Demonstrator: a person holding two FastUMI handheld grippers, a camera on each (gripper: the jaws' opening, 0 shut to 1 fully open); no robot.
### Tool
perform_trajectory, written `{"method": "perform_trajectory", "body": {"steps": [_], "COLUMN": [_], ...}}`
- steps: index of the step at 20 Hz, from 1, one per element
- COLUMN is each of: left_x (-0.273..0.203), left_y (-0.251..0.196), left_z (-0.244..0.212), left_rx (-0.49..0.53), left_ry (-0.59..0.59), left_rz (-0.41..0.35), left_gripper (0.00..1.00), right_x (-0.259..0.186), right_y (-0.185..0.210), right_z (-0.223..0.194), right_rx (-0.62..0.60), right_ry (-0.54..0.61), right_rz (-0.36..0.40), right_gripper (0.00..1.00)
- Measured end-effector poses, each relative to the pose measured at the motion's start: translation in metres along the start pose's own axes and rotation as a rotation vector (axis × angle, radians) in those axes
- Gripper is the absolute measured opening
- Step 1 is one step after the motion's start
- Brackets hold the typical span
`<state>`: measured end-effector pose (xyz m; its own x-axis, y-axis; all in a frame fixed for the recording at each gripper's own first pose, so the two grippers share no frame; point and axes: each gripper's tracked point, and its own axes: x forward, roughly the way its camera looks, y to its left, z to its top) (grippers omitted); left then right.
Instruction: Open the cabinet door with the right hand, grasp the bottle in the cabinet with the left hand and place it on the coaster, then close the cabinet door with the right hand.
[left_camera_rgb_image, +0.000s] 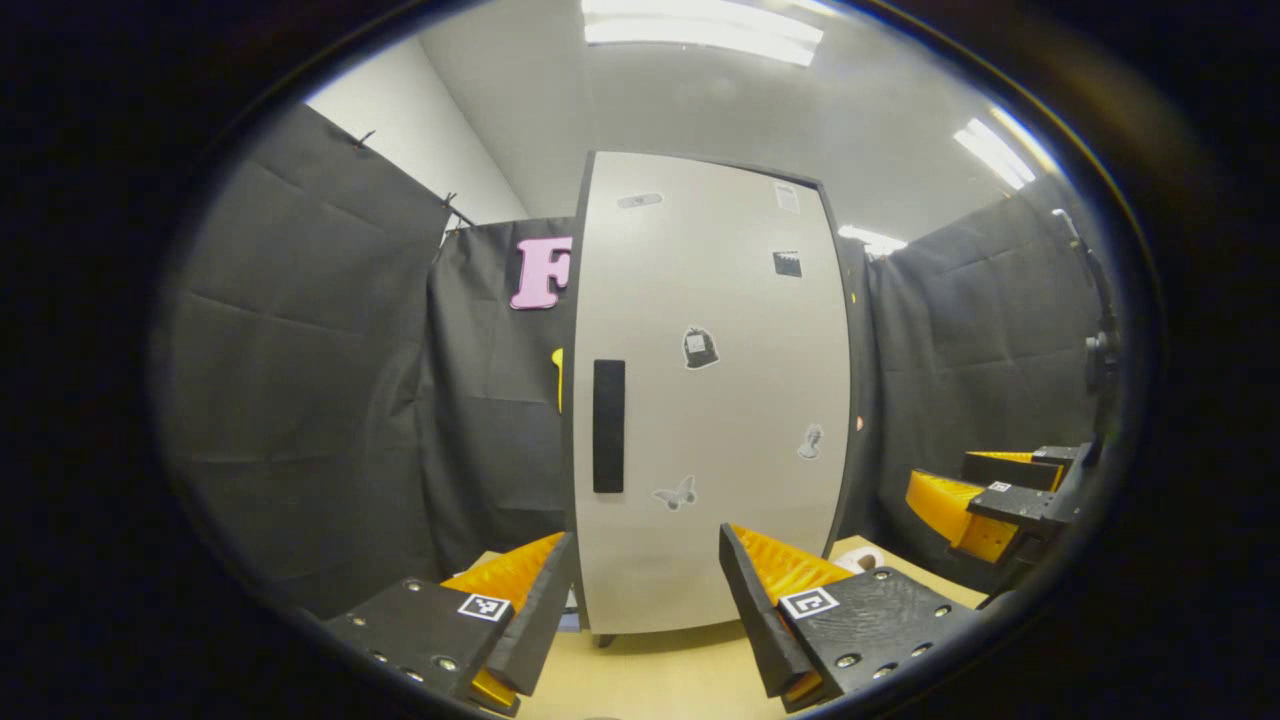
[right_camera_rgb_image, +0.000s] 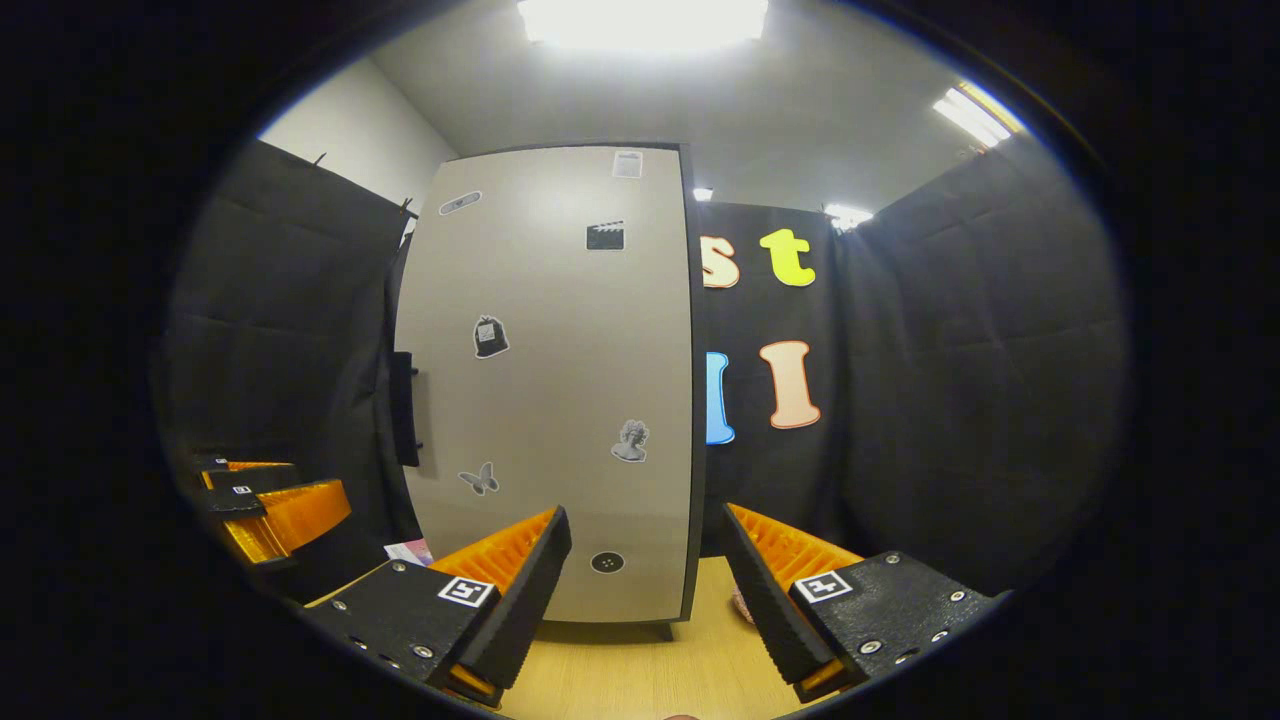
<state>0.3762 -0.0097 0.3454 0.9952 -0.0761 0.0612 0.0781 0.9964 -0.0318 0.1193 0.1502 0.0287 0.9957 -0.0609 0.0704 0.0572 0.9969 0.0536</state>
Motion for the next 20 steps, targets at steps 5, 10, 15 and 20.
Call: {"method": "perform_trajectory", "body": {"steps": [5, 10, 15, 20], "left_x": [-0.0013, -0.0013, -0.0010, -0.0020], "left_y": [-0.0018, -0.0022, -0.0025, -0.0028], "left_z": [0.0028, 0.0017, 0.0009, 0.0014], "left_rx": [-0.028, -0.025, -0.020, -0.012], "left_ry": [-0.012, -0.005, -0.004, -0.002], "left_rz": [-0.015, -0.011, -0.014, -0.016], "left_gripper": [0.86, 0.82, 0.86, 0.82], "right_x": [0.0012, 0.0011, -0.0001, -0.0004], "right_y": [0.0019, 0.0045, 0.0031, 0.0037], "right_z": [-0.0006, 0.0005, 0.0029, 0.0024], "right_rx": [-0.006, -0.014, -0.010, -0.011], "right_ry": [0.008, 0.006, 0.001, 0.004], "right_rz": [0.000, 0.005, 0.000, 0.000], "right_gripper": [0.93, 0.93, 0.93, 0.93]}}
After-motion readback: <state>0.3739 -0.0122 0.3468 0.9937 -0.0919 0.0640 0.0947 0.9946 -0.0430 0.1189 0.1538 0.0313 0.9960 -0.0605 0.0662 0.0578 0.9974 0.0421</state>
